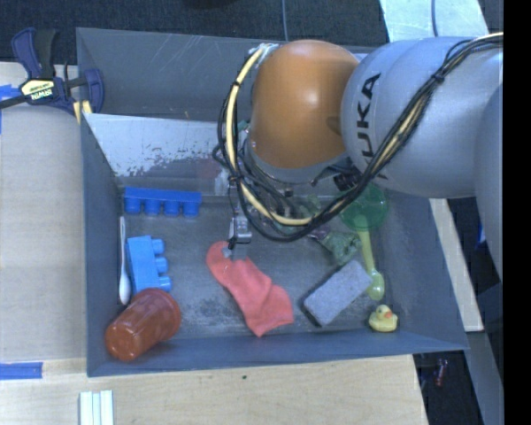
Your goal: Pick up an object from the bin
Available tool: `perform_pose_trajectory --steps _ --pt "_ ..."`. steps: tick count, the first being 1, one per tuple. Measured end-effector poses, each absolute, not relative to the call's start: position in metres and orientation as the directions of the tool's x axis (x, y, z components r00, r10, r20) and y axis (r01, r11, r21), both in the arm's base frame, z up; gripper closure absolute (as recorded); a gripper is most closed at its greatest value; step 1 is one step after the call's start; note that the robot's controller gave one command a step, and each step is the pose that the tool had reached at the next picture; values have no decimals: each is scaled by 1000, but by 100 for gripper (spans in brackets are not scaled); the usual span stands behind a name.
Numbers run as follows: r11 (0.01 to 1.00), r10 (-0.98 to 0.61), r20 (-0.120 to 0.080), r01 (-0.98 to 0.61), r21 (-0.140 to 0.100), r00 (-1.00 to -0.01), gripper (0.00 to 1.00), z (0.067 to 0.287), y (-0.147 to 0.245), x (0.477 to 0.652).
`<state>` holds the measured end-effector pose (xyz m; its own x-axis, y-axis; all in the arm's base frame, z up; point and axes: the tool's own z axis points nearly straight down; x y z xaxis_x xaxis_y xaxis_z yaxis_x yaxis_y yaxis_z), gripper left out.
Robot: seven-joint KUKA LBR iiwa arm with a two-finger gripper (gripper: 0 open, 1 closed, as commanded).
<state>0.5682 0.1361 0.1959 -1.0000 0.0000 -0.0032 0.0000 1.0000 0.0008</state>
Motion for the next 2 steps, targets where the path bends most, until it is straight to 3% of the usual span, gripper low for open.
perform_pose_trajectory --steps 1,2 --pt "1000 14 0 14 0 -1000 0 196 120 555" --pt "998 57 -1 57 1 -998 0 258 74 556"
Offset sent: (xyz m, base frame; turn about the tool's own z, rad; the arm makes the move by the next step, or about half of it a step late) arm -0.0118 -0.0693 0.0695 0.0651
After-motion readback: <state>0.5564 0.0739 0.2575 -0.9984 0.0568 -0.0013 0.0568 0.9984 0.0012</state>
